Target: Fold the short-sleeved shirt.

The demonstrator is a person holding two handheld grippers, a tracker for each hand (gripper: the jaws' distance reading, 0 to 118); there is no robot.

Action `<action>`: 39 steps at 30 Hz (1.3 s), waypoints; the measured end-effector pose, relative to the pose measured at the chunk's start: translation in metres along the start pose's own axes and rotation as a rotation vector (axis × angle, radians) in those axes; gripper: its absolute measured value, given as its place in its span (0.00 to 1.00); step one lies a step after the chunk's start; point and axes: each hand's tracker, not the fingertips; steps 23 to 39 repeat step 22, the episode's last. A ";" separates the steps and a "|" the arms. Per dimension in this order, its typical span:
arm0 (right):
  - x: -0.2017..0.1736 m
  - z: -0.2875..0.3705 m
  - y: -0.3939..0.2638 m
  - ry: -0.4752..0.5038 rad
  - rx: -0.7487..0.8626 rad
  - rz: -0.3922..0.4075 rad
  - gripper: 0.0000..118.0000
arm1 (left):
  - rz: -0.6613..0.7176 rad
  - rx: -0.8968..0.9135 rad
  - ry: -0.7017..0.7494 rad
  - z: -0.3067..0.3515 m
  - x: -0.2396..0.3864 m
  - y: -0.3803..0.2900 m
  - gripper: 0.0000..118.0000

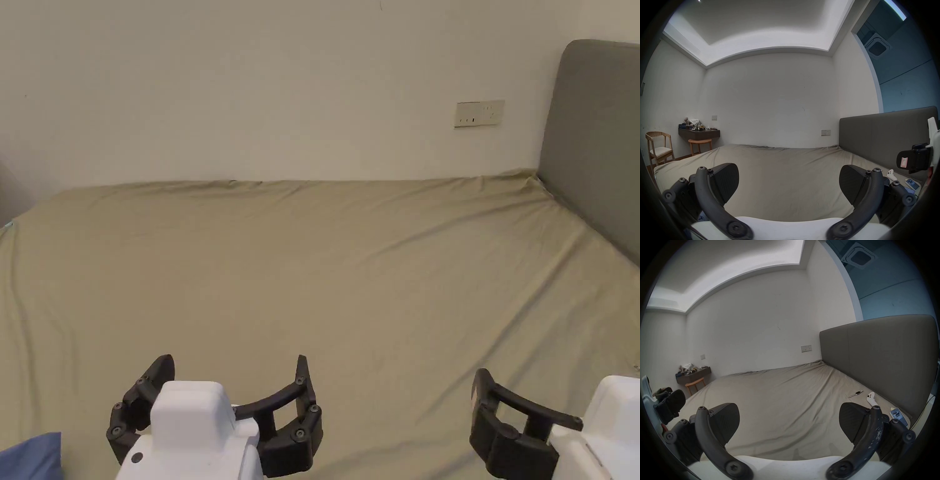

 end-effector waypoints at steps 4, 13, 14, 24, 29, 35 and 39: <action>0.002 -0.033 -0.015 -0.039 -0.065 0.031 1.00 | 0.012 -0.100 -0.012 -0.027 0.006 -0.020 1.00; 0.012 -0.145 -0.064 -0.071 -0.285 0.009 1.00 | 0.039 -0.578 -0.034 -0.139 0.026 -0.109 1.00; 0.017 -0.166 -0.082 -0.070 -0.301 0.016 1.00 | 0.034 -0.620 -0.037 -0.151 0.028 -0.122 1.00; 0.016 -0.245 -0.140 -0.060 -0.479 0.057 1.00 | 0.008 -0.860 -0.028 -0.208 0.036 -0.196 0.99; 0.016 -0.245 -0.140 -0.060 -0.479 0.057 1.00 | 0.008 -0.860 -0.028 -0.208 0.036 -0.196 0.99; 0.016 -0.245 -0.140 -0.060 -0.479 0.057 1.00 | 0.008 -0.860 -0.028 -0.208 0.036 -0.196 0.99; 0.016 -0.245 -0.140 -0.060 -0.479 0.057 1.00 | 0.008 -0.860 -0.028 -0.208 0.036 -0.196 0.99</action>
